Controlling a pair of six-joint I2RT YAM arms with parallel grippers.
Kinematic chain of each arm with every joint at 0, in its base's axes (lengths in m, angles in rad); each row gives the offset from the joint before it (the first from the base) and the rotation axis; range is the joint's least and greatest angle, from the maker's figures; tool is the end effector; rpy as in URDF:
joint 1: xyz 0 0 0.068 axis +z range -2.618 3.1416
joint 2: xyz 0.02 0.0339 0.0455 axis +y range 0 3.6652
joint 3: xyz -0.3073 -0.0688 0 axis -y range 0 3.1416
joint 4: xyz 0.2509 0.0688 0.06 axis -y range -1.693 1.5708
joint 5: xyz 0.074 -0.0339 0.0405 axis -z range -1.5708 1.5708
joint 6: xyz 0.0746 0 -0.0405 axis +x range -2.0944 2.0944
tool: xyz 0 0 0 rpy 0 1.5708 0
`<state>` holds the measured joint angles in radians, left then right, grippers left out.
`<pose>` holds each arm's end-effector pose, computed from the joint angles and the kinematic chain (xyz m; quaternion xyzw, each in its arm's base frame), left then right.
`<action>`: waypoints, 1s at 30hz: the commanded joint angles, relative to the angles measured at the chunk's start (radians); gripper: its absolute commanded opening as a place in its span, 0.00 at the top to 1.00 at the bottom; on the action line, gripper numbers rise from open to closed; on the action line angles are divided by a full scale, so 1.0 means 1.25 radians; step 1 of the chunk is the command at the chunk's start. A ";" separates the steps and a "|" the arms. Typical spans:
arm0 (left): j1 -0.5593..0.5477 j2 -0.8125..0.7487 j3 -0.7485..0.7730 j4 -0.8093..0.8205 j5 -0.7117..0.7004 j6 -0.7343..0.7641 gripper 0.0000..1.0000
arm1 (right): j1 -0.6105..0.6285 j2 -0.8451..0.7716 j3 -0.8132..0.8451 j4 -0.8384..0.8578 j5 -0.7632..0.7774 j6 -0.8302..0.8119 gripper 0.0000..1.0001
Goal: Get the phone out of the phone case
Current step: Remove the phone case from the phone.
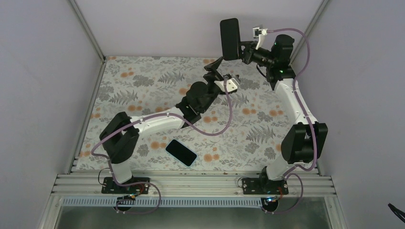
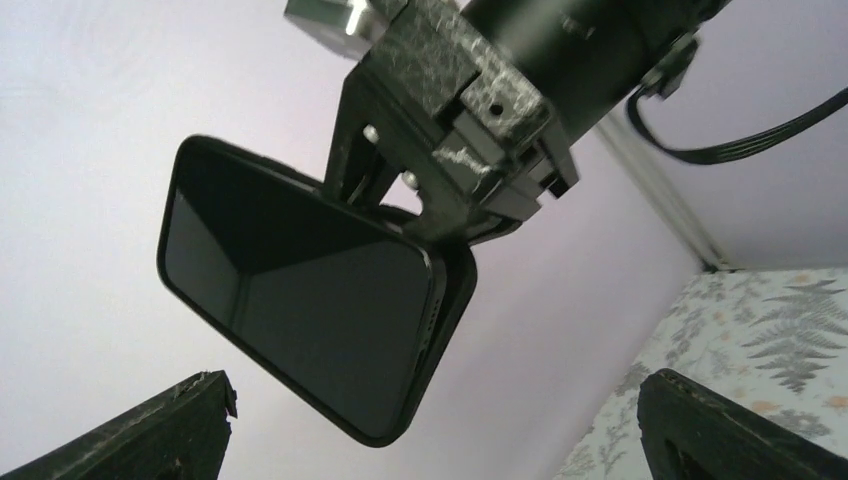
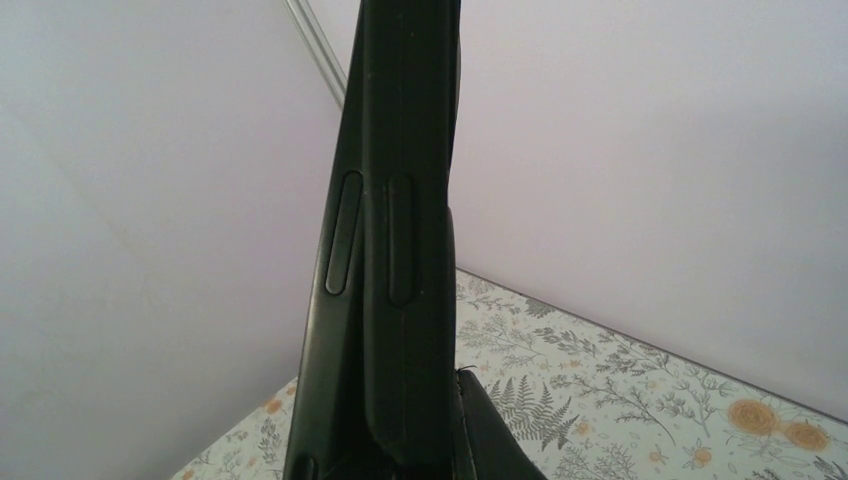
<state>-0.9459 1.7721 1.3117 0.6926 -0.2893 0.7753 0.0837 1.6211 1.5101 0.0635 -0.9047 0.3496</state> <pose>0.2948 -0.3724 0.3904 0.3918 0.4860 0.0230 0.7809 0.4051 0.0928 0.4465 -0.2127 0.6852 0.4423 0.5382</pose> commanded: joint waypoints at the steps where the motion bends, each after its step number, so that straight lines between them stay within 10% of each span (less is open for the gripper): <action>1: -0.004 0.033 0.037 0.118 -0.091 0.031 0.00 | 0.001 -0.009 -0.003 0.070 -0.017 0.027 0.97; 10: -0.004 0.075 0.025 0.284 -0.129 0.107 0.00 | 0.008 -0.019 -0.002 0.053 -0.003 0.009 0.97; 30: 0.018 0.090 0.054 0.227 -0.118 0.063 0.00 | 0.034 -0.030 0.002 0.040 0.002 -0.007 0.97</action>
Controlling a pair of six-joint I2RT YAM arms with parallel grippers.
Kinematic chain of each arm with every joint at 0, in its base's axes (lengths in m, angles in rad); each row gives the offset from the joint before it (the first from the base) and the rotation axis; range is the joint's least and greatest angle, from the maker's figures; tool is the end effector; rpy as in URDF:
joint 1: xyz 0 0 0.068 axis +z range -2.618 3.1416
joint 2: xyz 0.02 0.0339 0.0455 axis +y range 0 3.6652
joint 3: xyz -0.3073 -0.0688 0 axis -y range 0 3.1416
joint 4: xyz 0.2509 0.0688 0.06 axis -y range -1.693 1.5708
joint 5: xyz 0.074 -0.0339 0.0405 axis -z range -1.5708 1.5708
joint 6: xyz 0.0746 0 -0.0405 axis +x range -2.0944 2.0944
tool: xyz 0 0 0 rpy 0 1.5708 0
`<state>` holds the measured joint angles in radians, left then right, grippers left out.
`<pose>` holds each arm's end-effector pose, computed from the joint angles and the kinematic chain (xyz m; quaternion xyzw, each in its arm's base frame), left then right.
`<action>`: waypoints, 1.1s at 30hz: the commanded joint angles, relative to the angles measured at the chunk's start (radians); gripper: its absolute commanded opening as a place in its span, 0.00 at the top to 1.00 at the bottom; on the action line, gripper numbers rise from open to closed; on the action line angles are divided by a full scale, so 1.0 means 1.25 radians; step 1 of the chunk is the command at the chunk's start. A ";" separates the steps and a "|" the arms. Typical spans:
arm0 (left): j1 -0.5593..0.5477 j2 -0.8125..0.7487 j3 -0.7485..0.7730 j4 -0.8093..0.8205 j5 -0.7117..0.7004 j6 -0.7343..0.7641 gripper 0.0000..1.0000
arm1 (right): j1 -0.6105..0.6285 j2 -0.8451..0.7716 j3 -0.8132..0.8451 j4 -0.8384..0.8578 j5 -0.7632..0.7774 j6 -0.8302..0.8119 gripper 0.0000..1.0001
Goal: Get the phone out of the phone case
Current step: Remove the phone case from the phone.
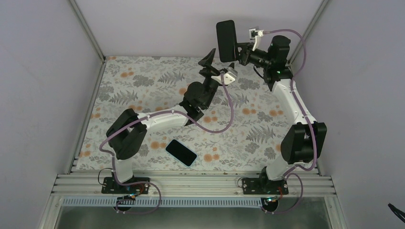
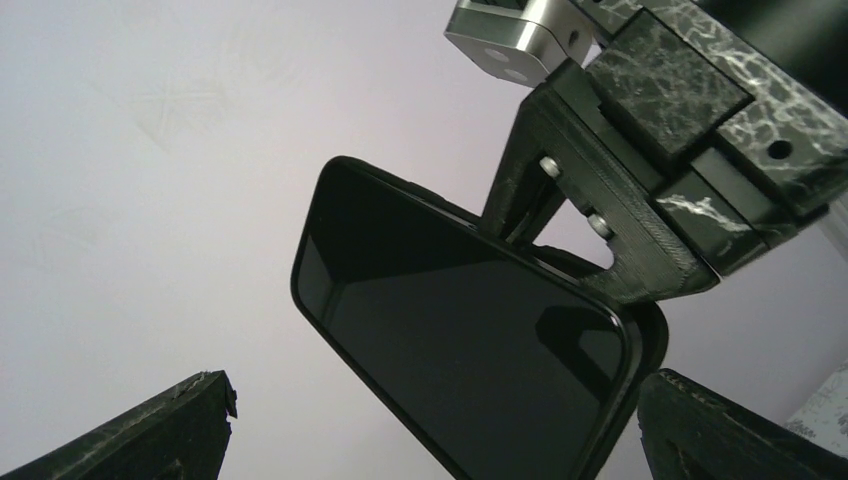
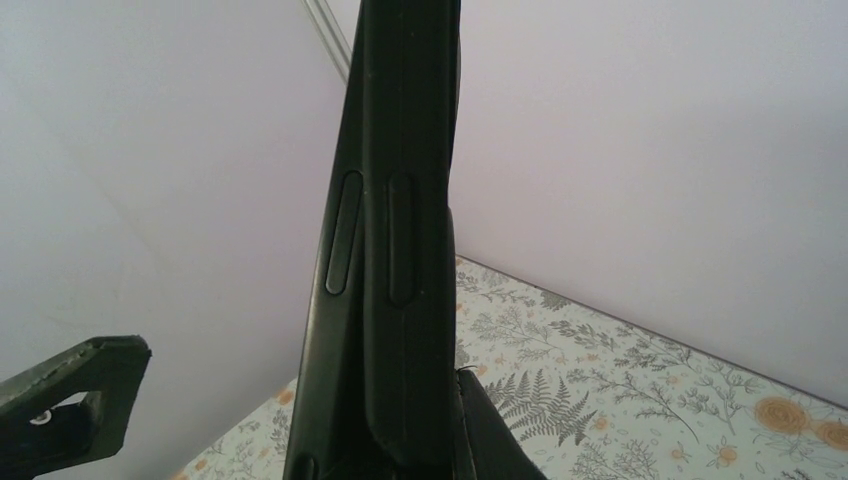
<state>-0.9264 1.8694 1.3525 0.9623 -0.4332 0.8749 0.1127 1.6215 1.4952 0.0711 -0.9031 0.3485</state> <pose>0.3170 -0.3698 0.3964 0.2954 0.4661 0.0933 0.8287 0.4028 0.1045 0.4417 -0.2210 0.6843 0.4499 0.5296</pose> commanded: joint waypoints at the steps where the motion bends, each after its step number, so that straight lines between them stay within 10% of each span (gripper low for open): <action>1: 0.002 0.013 0.025 0.011 -0.006 -0.016 0.00 | 0.010 -0.031 0.012 0.034 0.000 -0.006 0.97; 21: 0.013 0.073 0.100 0.018 -0.068 0.005 0.00 | 0.025 -0.038 0.008 0.035 -0.003 -0.011 0.97; 33: 0.026 0.127 0.150 0.150 -0.232 0.076 0.25 | 0.027 -0.074 -0.010 0.031 -0.006 -0.014 0.97</action>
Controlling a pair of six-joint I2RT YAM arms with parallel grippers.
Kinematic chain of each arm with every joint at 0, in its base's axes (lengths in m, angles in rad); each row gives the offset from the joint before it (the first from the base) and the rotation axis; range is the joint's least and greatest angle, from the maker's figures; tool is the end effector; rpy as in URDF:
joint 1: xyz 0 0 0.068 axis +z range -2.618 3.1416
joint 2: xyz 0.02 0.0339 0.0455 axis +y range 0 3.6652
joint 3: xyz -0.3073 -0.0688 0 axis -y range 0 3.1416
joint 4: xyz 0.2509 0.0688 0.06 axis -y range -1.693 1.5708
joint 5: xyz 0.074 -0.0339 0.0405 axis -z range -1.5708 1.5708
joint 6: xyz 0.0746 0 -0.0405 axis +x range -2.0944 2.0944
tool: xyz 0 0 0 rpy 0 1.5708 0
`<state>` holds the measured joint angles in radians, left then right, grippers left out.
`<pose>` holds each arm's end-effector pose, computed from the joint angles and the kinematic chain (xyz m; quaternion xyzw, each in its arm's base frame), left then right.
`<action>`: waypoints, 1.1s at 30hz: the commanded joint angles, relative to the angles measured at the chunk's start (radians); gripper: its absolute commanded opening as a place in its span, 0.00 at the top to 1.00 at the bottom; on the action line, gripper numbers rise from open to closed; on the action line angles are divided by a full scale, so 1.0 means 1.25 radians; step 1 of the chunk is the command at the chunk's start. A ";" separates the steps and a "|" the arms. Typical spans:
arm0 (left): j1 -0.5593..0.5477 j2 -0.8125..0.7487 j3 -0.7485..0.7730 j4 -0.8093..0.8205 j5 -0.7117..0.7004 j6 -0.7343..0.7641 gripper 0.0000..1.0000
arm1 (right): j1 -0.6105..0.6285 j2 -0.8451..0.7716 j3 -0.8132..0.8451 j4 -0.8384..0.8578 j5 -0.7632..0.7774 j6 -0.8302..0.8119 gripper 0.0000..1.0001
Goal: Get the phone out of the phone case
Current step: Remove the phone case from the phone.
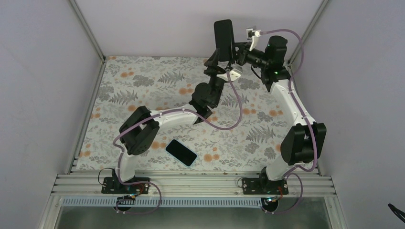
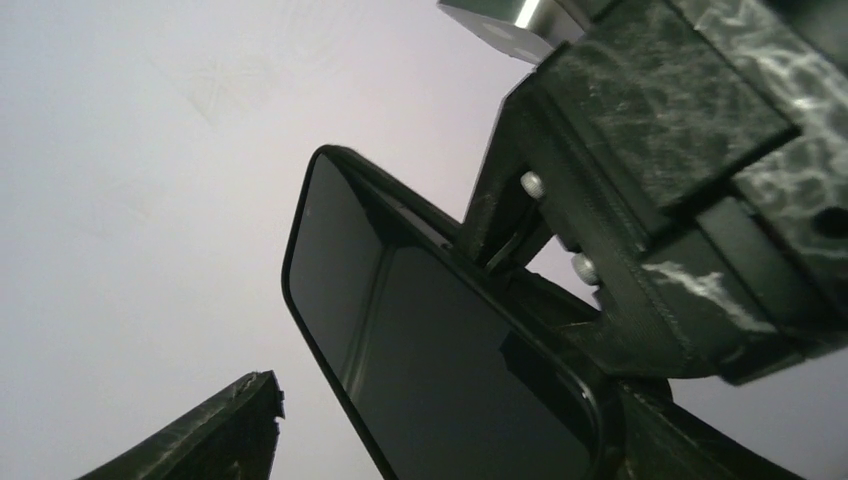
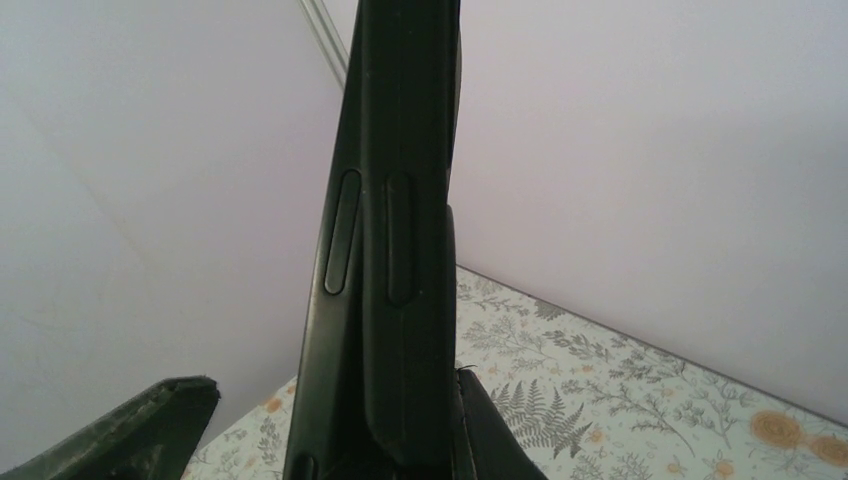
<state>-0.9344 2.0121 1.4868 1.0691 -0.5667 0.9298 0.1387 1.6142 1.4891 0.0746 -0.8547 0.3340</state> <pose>0.3386 -0.3909 0.3883 0.2335 0.4767 0.1354 0.8366 0.4008 0.1128 0.4425 -0.2199 0.6843 0.4389 0.5393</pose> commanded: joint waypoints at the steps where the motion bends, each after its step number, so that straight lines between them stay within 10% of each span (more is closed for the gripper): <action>1: 0.034 0.023 0.053 0.069 -0.138 0.041 0.29 | 0.007 -0.072 -0.004 0.031 -0.049 -0.002 0.97; 15: 0.067 0.113 0.248 -0.036 -0.269 0.086 0.48 | 0.005 -0.089 -0.005 0.013 -0.195 -0.004 0.97; 33: 0.076 0.111 0.216 0.197 -0.239 0.263 0.82 | -0.007 -0.048 0.050 0.009 -0.275 0.034 0.97</action>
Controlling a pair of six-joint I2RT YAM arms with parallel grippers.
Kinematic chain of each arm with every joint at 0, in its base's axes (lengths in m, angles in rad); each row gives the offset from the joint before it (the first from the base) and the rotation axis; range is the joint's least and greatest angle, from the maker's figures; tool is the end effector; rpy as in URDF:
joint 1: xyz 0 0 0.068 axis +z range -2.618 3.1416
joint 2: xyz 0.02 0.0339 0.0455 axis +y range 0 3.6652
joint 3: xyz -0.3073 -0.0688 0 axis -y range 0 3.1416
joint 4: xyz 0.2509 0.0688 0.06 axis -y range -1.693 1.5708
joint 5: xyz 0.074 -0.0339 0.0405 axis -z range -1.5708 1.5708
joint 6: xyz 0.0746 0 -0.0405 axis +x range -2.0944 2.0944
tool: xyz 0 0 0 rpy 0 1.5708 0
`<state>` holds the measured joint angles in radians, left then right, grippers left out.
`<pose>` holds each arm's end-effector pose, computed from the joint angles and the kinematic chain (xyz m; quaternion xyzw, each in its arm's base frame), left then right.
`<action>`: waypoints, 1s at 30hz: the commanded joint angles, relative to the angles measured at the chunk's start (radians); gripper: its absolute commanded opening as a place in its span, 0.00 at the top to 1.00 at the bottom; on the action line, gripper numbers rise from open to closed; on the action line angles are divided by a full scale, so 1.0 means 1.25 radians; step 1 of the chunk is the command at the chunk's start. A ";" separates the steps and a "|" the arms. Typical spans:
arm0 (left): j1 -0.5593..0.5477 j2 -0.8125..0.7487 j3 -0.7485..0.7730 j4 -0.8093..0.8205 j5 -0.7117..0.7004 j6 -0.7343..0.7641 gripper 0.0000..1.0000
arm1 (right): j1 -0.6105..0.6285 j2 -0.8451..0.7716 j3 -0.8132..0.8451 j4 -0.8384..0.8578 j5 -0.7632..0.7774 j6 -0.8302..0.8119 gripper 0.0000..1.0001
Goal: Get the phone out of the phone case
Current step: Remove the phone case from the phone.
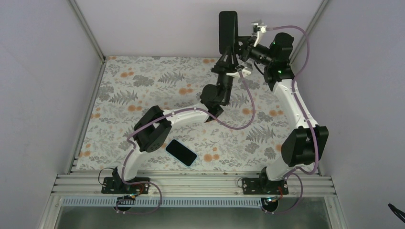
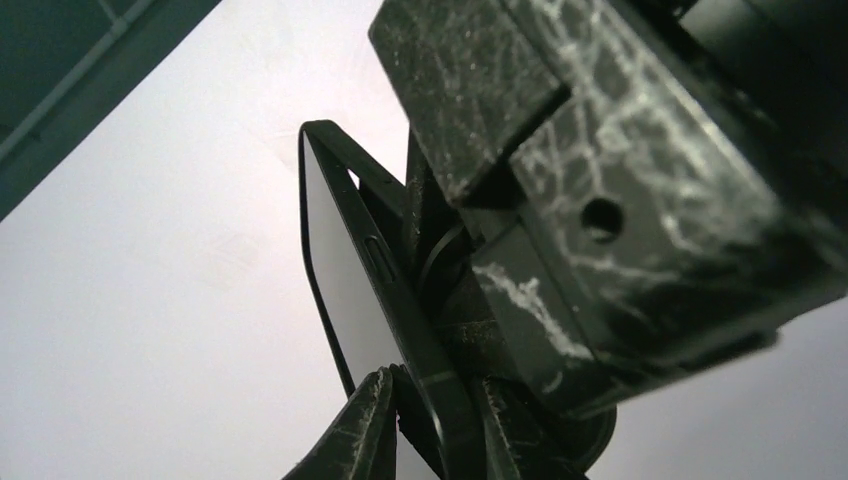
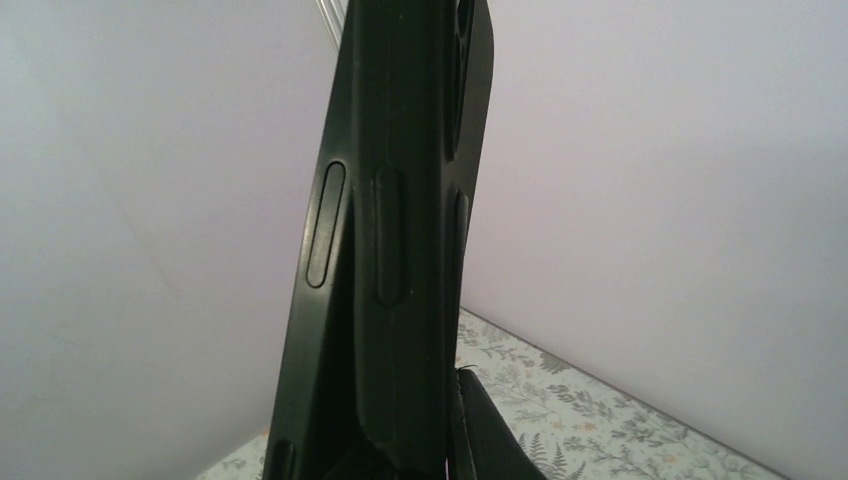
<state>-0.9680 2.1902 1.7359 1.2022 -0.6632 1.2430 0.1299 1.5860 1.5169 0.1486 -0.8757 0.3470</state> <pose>0.3483 -0.4250 0.3978 0.2041 0.4363 0.2478 0.8406 0.3897 0.1087 0.4730 -0.2431 0.6446 0.4367 0.5786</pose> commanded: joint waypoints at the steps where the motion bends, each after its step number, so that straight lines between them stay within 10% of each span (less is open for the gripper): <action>1: 0.104 -0.033 0.016 0.090 -0.164 0.009 0.83 | -0.001 -0.023 0.028 -0.044 -0.263 0.028 0.97; 18: 0.062 -0.131 -0.083 -0.029 -0.139 -0.122 0.98 | -0.048 -0.006 0.020 -0.069 -0.231 -0.006 0.97; 30: 0.023 -0.343 -0.242 -0.325 -0.084 -0.282 0.98 | -0.062 -0.024 0.084 -0.401 0.110 -0.316 0.97</action>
<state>-0.9760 1.8919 1.4635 0.8375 -0.6788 0.9497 0.1036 1.6058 1.5990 -0.2501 -0.8349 0.1738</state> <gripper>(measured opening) 0.144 0.079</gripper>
